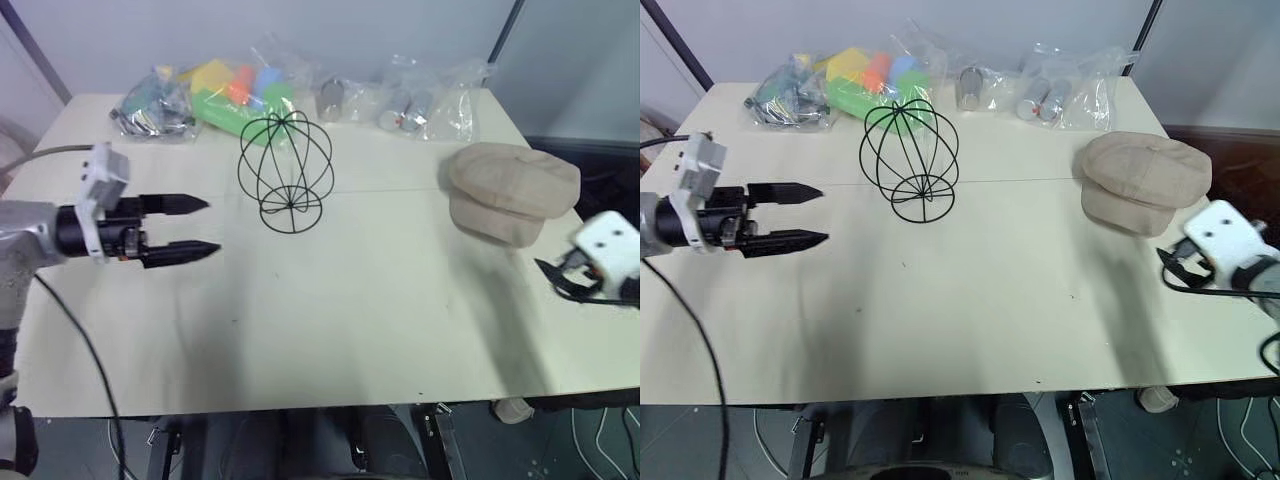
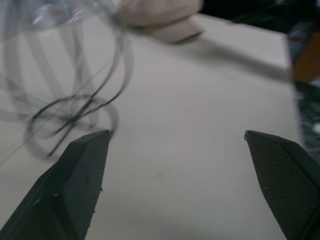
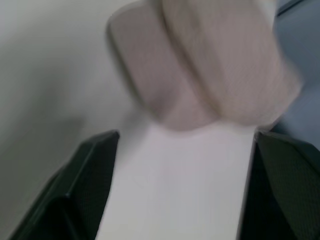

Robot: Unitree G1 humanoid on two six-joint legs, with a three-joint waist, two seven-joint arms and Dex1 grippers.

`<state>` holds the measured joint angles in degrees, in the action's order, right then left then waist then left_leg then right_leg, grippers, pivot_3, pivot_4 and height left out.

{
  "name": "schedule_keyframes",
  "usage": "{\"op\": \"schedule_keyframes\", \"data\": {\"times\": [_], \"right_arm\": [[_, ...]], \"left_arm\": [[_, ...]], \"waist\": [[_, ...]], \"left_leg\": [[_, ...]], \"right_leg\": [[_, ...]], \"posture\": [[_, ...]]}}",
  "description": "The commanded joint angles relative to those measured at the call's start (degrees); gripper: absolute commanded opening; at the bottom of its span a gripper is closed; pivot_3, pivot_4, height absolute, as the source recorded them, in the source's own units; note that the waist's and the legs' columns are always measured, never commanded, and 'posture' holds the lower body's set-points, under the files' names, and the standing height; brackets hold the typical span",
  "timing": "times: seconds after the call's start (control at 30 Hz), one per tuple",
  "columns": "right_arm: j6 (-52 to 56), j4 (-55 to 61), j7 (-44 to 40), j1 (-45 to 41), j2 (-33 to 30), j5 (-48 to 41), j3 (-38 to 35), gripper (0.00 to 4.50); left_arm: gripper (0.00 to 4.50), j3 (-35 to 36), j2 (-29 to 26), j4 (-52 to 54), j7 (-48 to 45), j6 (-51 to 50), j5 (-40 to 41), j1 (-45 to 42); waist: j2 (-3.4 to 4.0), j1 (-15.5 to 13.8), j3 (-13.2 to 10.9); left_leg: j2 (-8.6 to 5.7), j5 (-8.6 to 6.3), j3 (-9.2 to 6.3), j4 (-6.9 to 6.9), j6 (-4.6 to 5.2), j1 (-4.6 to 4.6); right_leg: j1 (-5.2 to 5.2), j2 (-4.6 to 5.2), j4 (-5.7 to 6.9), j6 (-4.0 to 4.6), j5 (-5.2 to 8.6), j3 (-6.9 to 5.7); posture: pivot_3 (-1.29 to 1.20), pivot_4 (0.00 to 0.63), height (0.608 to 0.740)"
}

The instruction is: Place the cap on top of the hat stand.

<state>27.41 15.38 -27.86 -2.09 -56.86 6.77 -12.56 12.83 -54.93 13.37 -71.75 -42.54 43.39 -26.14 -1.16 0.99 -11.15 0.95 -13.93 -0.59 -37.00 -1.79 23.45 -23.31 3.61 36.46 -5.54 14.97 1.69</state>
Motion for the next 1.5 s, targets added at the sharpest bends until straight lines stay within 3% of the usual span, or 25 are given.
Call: {"op": "schedule_keyframes", "data": {"times": [0.03, 0.2, 0.57, 0.67, 0.9, 1.03, 1.2, 1.37, 1.5], "right_arm": [[0.67, -1.85, 8.11, -5.75, 3.73, 12.33, 10.91, 4.42], [-1.06, -13.62, 12.5, -14.15, 9.45, 21.53, 21.62, 4.42], [-9.94, -42.41, 22.3, -27.56, 14.87, 27.46, 27.24, 4.42], [-12.71, -47.13, 22.77, -29.16, 15.75, 27.07, 27.43, 3.64], [-14.74, -48.24, 22.53, -29.69, 16.44, 26.47, 26.48, 0.08], [-15.24, -45.99, 24.04, -30.12, 16.23, 26.03, 24.78, 0.03], [-20.93, -31.31, 27.39, -36.97, 15.92, 25.1, 20.51, 0.03], [-29.86, -20.12, 22.51, -47.18, 21.84, 19.02, 21.69, 0.03], [-38.41, -16.79, 15.5, -48.28, 27.01, 14.39, 26.55, 0.03]], "left_arm": [[4.5, -0.43, 1.22, 5.3, 2.58, -2.65, 4.08, -1.88], [4.5, -1.46, 2.24, 7.38, 5.15, -4.65, 6.16, -4.08], [4.5, -0.72, 2.36, 7.32, 8.68, -5.5, 7.98, -6.29], [4.5, -0.18, 2.42, 7.27, 9.79, -5.95, 9.04, -6.6], [4.5, 0.19, 2.3, 7.05, 11.47, -5.84, 9.7, -6.5], [4.5, 2.35, 1.8, 7.29, 13.11, -6.01, 10.03, -4.78], [4.5, 11.1, 0.04, 6.27, 16.28, -6.3, 10.03, 2.03], [4.5, 19.68, -0.71, 3.79, 19.8, -6.4, 10.13, 7.23], [4.5, 23.19, -0.63, 3.19, 21.8, -6.83, 11.25, 8.45]], "waist": [[-0.03, -0.01, 0.01], [0.0, -0.24, -0.01], [-0.08, 0.06, 0.04], [-0.15, 0.02, 0.08], [-0.17, 0.17, 0.09], [-0.19, 0.19, 0.1], [-0.01, 1.27, -0.02], [0.06, 2.55, -0.07], [-0.13, 2.13, 0.04]], "left_leg": [[0.0, 0.0, 0.0, -0.01, 0.0, 0.01], [-0.04, 0.01, -0.03, -0.05, 0.0, 0.06], [-0.05, 0.01, -0.07, -0.1, 0.0, 0.01], [-0.05, 0.01, -0.08, -0.11, 0.0, -0.02], [-0.05, 0.01, -0.11, -0.11, 0.0, -0.05], [-0.06, 0.01, -0.12, -0.1, 0.0, -0.05], [-0.04, 0.01, -0.07, -0.06, 0.0, -0.02], [0.02, 0.01, 0.09, 0.08, 0.0, 0.0], [0.2, 0.01, -0.06, 0.17, 0.0, 0.0]], "right_leg": [[-0.01, -0.01, 0.01, -0.01, -0.01, 0.0], [-0.02, -0.02, 0.03, -0.08, -0.05, 0.01], [0.09, -0.03, 0.02, -0.09, -0.07, 0.02], [0.14, -0.03, 0.02, -0.09, -0.08, 0.02], [0.17, -0.04, 0.03, -0.11, -0.08, 0.01], [0.17, -0.04, 0.03, -0.11, -0.08, 0.01], [-0.01, -0.04, 0.17, -0.14, -0.1, 0.06], [-0.5, -0.16, 0.75, -0.17, -0.09, 0.34], [-0.46, -0.35, 0.7, -0.15, -0.07, 0.24]], "posture": [[0.0, 0.15, 0.74], [0.0, 0.15, 0.74], [0.0, 0.15, 0.74], [0.0, 0.15, 0.74], [0.0, 0.15, 0.74], [0.0, 0.15, 0.74], [0.0, 0.15, 0.74], [0.0, 0.15, 0.74], [0.0, 0.15, 0.74]]}}
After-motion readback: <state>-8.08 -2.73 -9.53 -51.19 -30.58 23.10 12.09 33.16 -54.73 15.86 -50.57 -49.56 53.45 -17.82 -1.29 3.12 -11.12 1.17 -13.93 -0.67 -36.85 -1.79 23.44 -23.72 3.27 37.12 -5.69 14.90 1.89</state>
